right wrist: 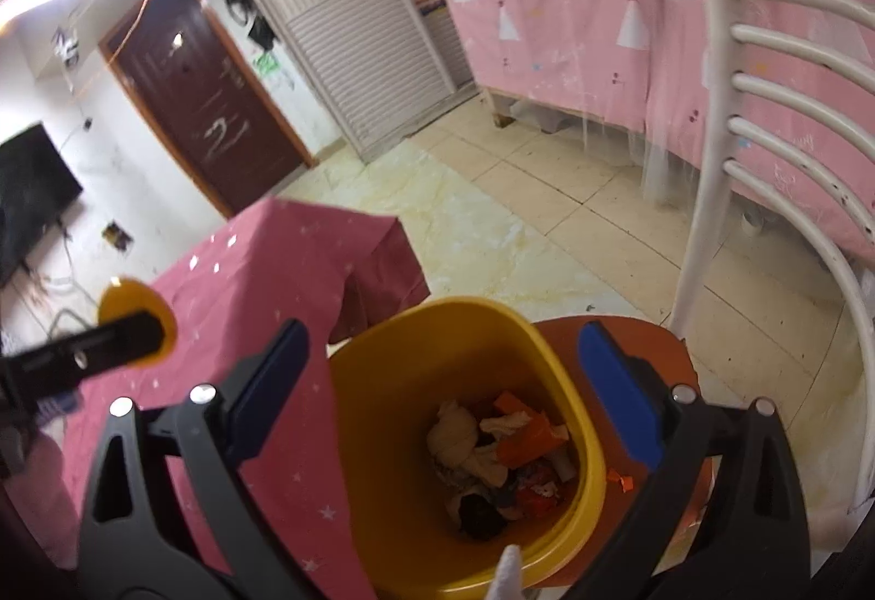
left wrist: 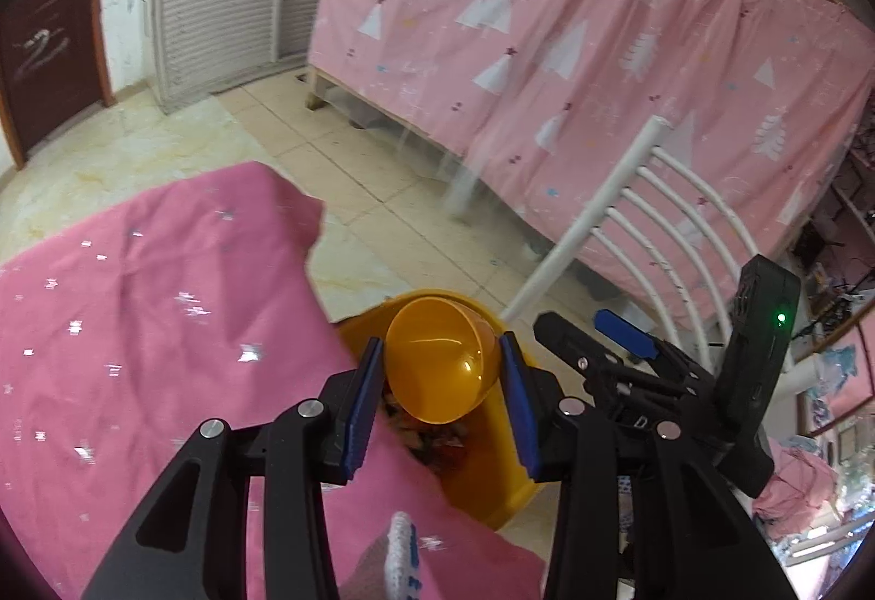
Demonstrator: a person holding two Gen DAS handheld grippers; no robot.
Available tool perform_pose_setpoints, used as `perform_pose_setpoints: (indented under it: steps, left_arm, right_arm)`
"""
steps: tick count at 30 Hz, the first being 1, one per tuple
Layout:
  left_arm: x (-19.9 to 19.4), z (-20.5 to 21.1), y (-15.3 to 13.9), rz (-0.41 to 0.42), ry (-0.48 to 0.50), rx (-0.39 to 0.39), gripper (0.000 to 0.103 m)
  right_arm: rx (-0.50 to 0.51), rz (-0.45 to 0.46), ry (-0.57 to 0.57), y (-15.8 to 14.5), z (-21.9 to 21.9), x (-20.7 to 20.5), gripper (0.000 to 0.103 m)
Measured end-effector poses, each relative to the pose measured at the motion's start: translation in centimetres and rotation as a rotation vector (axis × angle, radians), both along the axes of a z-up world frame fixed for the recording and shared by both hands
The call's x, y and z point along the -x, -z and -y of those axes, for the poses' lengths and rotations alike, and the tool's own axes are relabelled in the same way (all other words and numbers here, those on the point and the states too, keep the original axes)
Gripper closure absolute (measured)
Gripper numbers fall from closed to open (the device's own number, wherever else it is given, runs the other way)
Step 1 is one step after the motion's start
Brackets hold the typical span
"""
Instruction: Collect trash
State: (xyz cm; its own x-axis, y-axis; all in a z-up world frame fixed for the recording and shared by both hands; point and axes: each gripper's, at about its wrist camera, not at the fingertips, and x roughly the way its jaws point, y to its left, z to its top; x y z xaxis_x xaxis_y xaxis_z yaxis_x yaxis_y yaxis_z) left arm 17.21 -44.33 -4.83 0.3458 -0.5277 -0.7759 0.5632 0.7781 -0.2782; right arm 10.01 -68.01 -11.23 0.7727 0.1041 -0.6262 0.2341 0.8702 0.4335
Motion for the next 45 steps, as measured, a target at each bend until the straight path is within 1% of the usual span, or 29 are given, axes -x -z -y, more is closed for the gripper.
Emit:
perform_pose_setpoints:
  steps: [1,3,5,10,14,17,20,25,27,29,32,37,45]
  left_arm:
    - [0.0,0.2,0.1,-0.006,0.008,0.011,0.055]
    - [0.1,0.4,0.1,-0.006,0.011,0.019,0.045]
    - [0.1,0.4,0.1,-0.006,0.011,0.021,0.041]
    - [0.2,-0.5,0.1,-0.006,-0.004,0.021,0.039]
    - [0.5,-1.6,-0.5,0.005,-0.017,0.031,0.038]
    - [0.9,-2.8,-1.4,0.03,-0.03,0.045,0.037]
    - [1.5,-4.5,-2.3,0.053,-0.057,0.063,0.035]
    - [2.3,-8.1,-3.4,0.108,-0.13,0.07,0.034]
    - [2.6,-9.8,-3.8,0.147,-0.176,0.059,0.034]
    - [2.8,-11.4,-4.1,0.206,-0.247,0.027,0.033]
    - [3.2,-13.8,-4.3,0.266,-0.33,-0.013,0.032]
    - [3.2,-17.4,-4.3,0.301,-0.424,-0.054,0.031]
    - [4.1,-21.9,-4.2,0.339,-0.518,-0.101,0.029]
  right_arm:
    - [-0.003,0.007,0.006,-0.1,0.2,0.1,0.008]
    - [-0.006,0.018,0.013,-0.4,0.2,0.3,0.008]
    - [-0.009,0.024,0.014,-0.5,0.1,0.4,0.008]
    - [-0.01,0.03,-0.001,-0.7,-0.6,0.2,0.008]
    - [0.002,0.046,-0.014,-1.2,-1.4,0.3,0.008]
    - [0.019,0.063,-0.03,-1.8,-2.3,0.4,0.008]
    - [0.065,0.079,-0.054,-2.8,-3.8,0.4,0.008]
    - [0.095,0.106,-0.103,-4.0,-6.7,0.4,0.006]
    - [0.104,0.109,-0.122,-4.2,-7.6,0.3,0.006]
    - [0.128,0.112,-0.143,-4.4,-8.8,0.2,0.006]
    - [0.154,0.125,-0.184,-4.9,-10.8,0.1,0.006]
    - [0.187,0.15,-0.256,-5.7,-14.2,-0.1,0.006]
    - [0.2,0.177,-0.328,-6.8,-17.5,-0.1,0.006]
